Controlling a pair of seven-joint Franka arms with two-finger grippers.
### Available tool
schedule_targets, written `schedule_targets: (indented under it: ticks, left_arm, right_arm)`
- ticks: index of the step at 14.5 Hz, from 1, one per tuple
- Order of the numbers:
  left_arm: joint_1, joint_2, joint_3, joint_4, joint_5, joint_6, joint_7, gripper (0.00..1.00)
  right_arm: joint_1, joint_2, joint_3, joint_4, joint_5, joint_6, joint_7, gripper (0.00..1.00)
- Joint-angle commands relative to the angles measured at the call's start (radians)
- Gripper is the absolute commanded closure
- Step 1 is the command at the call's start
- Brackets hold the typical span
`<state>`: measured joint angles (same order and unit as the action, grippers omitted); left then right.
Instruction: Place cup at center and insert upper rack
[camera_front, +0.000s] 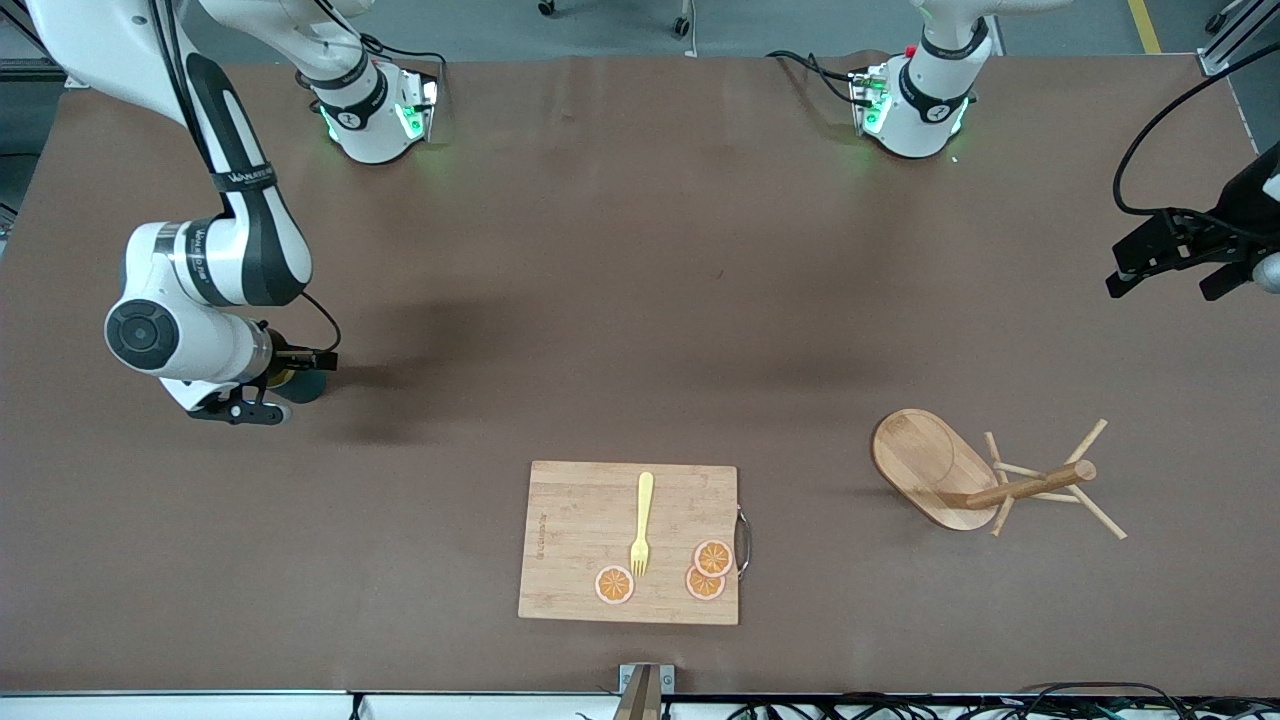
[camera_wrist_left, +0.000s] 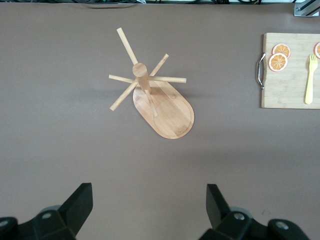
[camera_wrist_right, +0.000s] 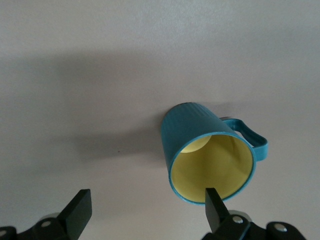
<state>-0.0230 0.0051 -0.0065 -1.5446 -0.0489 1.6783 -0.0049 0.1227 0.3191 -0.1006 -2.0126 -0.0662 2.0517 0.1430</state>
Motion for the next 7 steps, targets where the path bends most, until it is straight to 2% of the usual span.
schedule_targets:
  ticks: [1,4,6,7]
  left_arm:
    - [0.006,0.004,-0.009,0.018,0.006,-0.012,-0.004,0.0]
    - [0.006,0.004,-0.009,0.018,0.006,-0.012,-0.004,0.0]
    - [0.006,0.004,-0.009,0.018,0.006,-0.012,-0.004,0.0]
    - [0.006,0.004,-0.009,0.018,0.006,-0.012,-0.004,0.0]
  right_arm:
    - [-0.012,0.015,0.009,-0.014,-0.004,0.013,0.01,0.0]
    - [-0.008,0.043,0.009,-0.014,-0.006,0.007,0.009,0.01]
    - [-0.009,0.061,0.009,-0.009,-0.006,0.008,0.009,0.07]
    - [-0.011,0.066,0.007,-0.008,-0.007,0.011,0.009,0.13]
